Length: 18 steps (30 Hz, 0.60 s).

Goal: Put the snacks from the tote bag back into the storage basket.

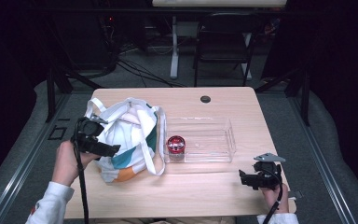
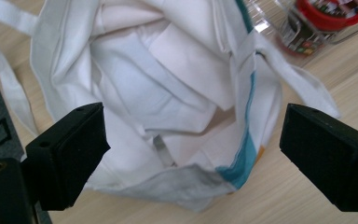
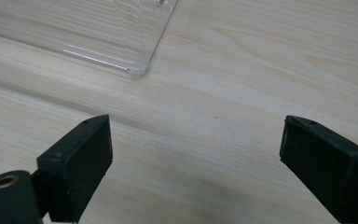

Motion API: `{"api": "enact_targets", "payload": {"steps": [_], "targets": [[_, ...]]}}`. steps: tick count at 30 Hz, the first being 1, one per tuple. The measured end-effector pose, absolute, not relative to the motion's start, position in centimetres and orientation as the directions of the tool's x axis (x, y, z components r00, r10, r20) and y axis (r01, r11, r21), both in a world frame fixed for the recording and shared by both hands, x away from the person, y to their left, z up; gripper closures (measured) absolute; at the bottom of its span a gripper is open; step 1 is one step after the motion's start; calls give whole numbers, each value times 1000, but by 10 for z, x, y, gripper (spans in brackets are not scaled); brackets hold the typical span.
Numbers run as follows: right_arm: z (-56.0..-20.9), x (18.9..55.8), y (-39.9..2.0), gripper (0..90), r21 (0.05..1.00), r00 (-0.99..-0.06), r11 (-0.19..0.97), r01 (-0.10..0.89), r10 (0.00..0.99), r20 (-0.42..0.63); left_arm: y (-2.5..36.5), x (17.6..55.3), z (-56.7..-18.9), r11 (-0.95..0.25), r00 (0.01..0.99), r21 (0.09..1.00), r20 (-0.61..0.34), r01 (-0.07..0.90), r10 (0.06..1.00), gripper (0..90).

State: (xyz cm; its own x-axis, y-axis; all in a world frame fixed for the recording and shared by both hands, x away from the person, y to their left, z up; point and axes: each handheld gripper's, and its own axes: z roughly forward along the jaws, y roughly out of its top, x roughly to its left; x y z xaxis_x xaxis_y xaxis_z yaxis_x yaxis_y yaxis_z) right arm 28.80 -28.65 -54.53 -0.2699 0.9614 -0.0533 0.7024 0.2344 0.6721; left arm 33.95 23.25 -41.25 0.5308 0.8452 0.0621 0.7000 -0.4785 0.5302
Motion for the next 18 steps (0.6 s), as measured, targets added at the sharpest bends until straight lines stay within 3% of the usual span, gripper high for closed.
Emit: {"api": "enact_targets", "payload": {"steps": [18], "targets": [[-546,287,-285,88,669,-275,244,702,959,-61,283,301,-468,-384,435,490,11,783,900,61]]}}
